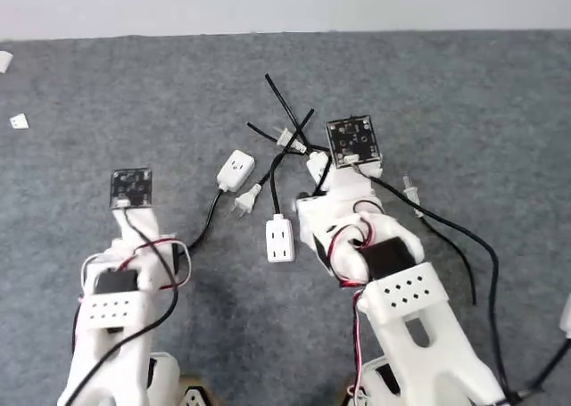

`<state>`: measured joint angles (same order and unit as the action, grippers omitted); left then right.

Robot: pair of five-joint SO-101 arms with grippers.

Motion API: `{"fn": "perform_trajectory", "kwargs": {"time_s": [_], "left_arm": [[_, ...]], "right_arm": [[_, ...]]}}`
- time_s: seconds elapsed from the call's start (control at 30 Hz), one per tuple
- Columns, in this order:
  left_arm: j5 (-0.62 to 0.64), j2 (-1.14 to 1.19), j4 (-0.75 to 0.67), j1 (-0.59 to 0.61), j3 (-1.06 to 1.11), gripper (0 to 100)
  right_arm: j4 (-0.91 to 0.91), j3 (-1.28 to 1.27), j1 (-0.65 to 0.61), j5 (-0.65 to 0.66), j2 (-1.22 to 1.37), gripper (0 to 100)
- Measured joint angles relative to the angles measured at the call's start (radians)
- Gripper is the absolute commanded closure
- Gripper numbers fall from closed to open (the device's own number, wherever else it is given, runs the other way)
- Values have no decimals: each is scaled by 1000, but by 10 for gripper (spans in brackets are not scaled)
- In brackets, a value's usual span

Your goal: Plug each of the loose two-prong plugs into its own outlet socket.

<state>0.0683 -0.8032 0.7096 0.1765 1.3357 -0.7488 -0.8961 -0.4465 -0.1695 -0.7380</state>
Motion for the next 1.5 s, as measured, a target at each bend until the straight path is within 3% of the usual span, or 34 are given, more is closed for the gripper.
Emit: {"fn": "perform_trajectory", "kwargs": {"time_s": [0.4, 1.5], "left_arm": [[-9, -60, -81, 20, 48, 987], [-64, -60, -81, 25, 48, 987]], "right_arm": [[72, -66, -170, -52, 21, 990], [74, -72, -80, -41, 123, 991]]}}
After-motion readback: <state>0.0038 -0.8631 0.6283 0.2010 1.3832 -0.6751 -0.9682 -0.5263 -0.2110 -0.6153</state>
